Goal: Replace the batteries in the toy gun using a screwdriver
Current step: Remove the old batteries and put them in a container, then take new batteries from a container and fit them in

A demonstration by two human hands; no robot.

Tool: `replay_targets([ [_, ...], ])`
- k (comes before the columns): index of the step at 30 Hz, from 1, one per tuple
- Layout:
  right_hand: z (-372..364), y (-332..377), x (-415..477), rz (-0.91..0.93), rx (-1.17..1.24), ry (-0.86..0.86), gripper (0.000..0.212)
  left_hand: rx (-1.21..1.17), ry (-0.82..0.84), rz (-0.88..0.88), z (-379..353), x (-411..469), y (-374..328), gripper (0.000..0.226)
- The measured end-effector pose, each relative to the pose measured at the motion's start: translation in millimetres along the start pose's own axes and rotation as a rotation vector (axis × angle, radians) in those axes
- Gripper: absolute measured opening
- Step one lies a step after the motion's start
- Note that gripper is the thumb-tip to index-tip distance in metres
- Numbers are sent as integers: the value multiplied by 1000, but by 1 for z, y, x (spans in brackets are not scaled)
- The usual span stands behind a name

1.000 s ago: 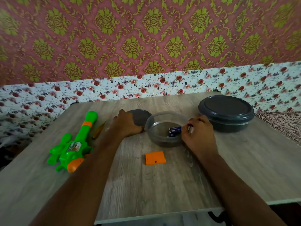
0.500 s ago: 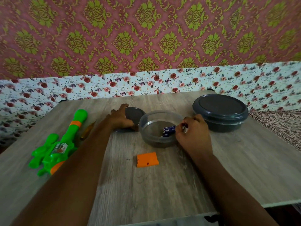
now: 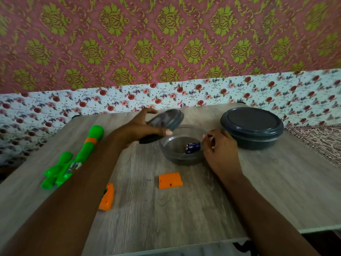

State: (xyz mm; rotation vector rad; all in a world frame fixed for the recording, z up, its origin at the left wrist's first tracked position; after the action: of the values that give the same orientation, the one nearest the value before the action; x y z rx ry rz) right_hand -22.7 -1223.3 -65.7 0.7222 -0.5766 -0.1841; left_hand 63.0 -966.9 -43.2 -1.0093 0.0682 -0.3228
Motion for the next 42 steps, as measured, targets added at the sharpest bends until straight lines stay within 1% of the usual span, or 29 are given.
replay_targets([
  [2,4,-3,2,-40,90,-1,25,65,144,-59,-24,-10,-17,121],
  [3,6,-6,2,-73,123,7,25,117,180,-85,-34,-12,-23,118],
  [6,7,-17,4,-166,190,14,16,345,192,-154,-49,-8,-29,121],
  [9,2,-25,4,-269,318,60,53,460,204,-186,-56,-6,-30,118],
  [10,-1,-27,3,-306,352,94,59,477,207,-192,-58,-7,-31,113],
  [11,-2,-27,2,-329,372,126,60,491,213,-196,-61,-8,-32,108],
  [13,-5,-27,2,-348,373,167,53,500,207,-197,-64,-9,-32,102],
  [16,-9,-28,4,-355,350,201,42,427,127,-193,-64,-8,-33,95],
  [20,-12,-28,6,-356,316,213,36,287,-27,-180,-53,-1,-30,68],
  [22,-14,-26,7,-347,312,221,36,280,-42,-139,-51,2,-25,62],
  [25,-15,-26,9,-338,323,224,39,293,-18,-111,-57,6,-21,57],
  [28,-17,-29,10,-347,342,222,39,294,-70,-33,-56,9,-17,63],
  [32,-17,-25,9,-323,347,264,38,329,-208,138,-43,9,-5,56],
  [34,-19,-24,9,-311,382,280,39,275,-244,207,-39,9,1,58],
  [36,-19,-25,10,-322,462,273,40,165,-241,287,-42,9,9,63],
  [38,-16,-26,11,-311,547,245,40,43,-253,319,-44,9,10,69],
  [42,-13,-21,9,-238,583,210,41,-20,-325,278,-39,9,2,91],
])
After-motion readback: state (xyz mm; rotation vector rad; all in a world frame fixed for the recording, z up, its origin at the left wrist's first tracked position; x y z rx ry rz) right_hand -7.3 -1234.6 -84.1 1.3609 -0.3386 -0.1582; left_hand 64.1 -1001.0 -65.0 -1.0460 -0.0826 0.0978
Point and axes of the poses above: each hand's wrist, its own x-axis towards the middle knuckle, its own z-axis out of the back of the hand, y = z × x, the point moved 8 cm from there along x, towards the middle knuckle, and after that the axes turned 11 degrees about -z, right-handed, at the moved point
